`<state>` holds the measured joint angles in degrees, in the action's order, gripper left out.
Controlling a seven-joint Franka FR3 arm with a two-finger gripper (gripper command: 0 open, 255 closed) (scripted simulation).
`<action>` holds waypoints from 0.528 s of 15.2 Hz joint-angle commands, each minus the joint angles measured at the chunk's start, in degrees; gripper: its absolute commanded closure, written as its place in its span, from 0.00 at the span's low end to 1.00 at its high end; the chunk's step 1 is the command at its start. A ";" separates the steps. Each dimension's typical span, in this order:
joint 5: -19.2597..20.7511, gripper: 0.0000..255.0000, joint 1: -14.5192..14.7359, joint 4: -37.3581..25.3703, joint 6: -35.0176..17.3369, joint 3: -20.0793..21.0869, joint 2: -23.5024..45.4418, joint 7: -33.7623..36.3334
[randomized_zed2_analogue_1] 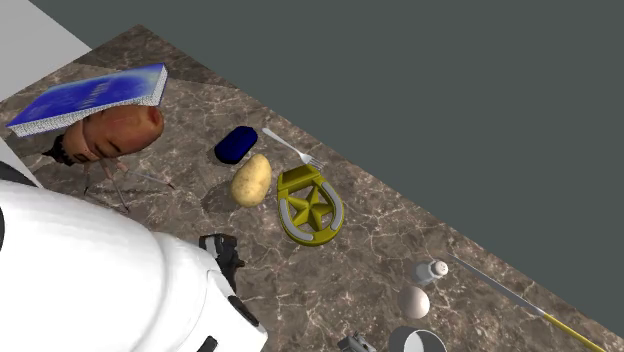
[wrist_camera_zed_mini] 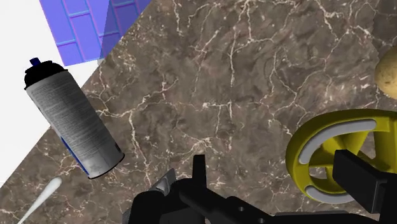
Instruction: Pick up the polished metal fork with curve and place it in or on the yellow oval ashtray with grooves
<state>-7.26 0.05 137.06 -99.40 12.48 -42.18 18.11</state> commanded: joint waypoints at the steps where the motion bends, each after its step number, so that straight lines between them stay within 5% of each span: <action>1: -1.82 0.00 0.14 0.08 -1.60 3.49 1.22 5.53; 8: -5.24 0.00 -1.25 -1.67 -9.09 14.77 9.41 22.73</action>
<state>-12.12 -0.92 135.93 -107.30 25.39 -34.29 37.87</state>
